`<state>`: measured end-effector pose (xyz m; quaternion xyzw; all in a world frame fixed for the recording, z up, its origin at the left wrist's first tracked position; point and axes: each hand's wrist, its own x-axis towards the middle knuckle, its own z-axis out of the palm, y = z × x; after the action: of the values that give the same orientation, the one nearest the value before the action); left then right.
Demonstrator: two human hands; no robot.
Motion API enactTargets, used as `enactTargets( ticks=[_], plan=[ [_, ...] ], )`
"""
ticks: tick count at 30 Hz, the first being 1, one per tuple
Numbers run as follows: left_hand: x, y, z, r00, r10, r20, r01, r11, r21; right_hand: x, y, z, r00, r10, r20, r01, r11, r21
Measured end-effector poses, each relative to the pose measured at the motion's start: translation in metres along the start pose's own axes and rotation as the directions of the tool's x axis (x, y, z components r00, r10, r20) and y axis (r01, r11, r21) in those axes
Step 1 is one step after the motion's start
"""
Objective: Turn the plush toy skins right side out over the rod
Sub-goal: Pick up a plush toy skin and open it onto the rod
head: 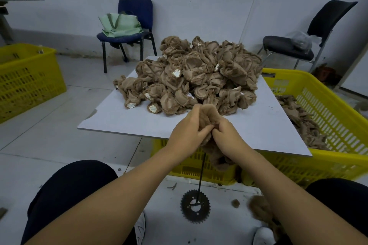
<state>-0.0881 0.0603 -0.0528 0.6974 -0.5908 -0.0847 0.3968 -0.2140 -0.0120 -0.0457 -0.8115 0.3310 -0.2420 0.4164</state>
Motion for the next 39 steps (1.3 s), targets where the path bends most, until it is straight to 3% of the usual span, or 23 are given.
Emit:
enactTargets(
  ticks=[3, 7, 10, 15, 18, 21, 24, 27, 31, 34, 36, 39],
  plan=[
    [-0.003, 0.011, -0.004, 0.984, 0.149, -0.100, -0.151, 0.989, -0.009, -0.002, -0.003, -0.003, 0.999, -0.010, -0.042, 0.008, 0.999, -0.036],
    [0.019, 0.019, -0.014, 0.975, 0.181, -0.127, -0.191, 0.979, -0.070, 0.005, -0.011, -0.007, 0.993, -0.084, -0.085, 0.075, 0.992, -0.101],
    [0.028, 0.018, -0.008, 0.995, 0.104, 0.012, -0.103, 0.993, -0.049, 0.009, -0.007, 0.006, 0.999, -0.024, -0.030, 0.019, 0.990, -0.138],
    [0.018, -0.001, 0.008, 0.986, -0.126, 0.112, 0.147, 0.967, -0.210, 0.008, 0.005, 0.013, 0.999, 0.020, 0.024, -0.018, 0.996, -0.092],
    [0.014, -0.001, 0.013, 0.970, -0.198, 0.140, 0.214, 0.971, -0.107, 0.001, 0.005, 0.011, 0.999, 0.038, 0.028, -0.036, 0.997, -0.066],
    [0.015, 0.005, 0.007, 0.996, -0.081, 0.035, 0.078, 0.994, 0.074, 0.000, 0.004, 0.009, 0.997, 0.064, 0.031, -0.059, 0.988, -0.144],
    [0.016, 0.014, -0.003, 0.987, 0.111, -0.114, -0.105, 0.993, 0.059, 0.000, -0.004, 0.003, 0.999, 0.031, -0.028, -0.036, 0.978, -0.205],
    [0.019, 0.017, -0.006, 0.975, 0.176, -0.139, -0.160, 0.980, 0.120, 0.004, -0.007, 0.001, 0.999, 0.002, -0.032, -0.009, 0.979, -0.202],
    [0.005, 0.003, 0.015, 1.000, -0.005, -0.016, 0.008, 0.982, 0.189, 0.004, 0.012, 0.013, 0.990, 0.100, 0.097, -0.073, 0.966, -0.247],
    [-0.004, -0.006, 0.030, 0.971, -0.211, 0.112, 0.192, 0.968, 0.159, -0.004, 0.022, 0.021, 0.979, 0.134, 0.151, -0.094, 0.964, -0.249],
    [-0.001, -0.007, 0.030, 0.971, -0.227, 0.077, 0.210, 0.961, 0.177, -0.005, 0.022, 0.022, 0.984, 0.111, 0.137, -0.078, 0.971, -0.225],
    [0.006, 0.003, 0.023, 0.991, -0.103, -0.090, 0.112, 0.989, 0.098, -0.001, 0.013, 0.017, 0.994, 0.055, 0.096, -0.029, 0.966, -0.257]
  ],
)
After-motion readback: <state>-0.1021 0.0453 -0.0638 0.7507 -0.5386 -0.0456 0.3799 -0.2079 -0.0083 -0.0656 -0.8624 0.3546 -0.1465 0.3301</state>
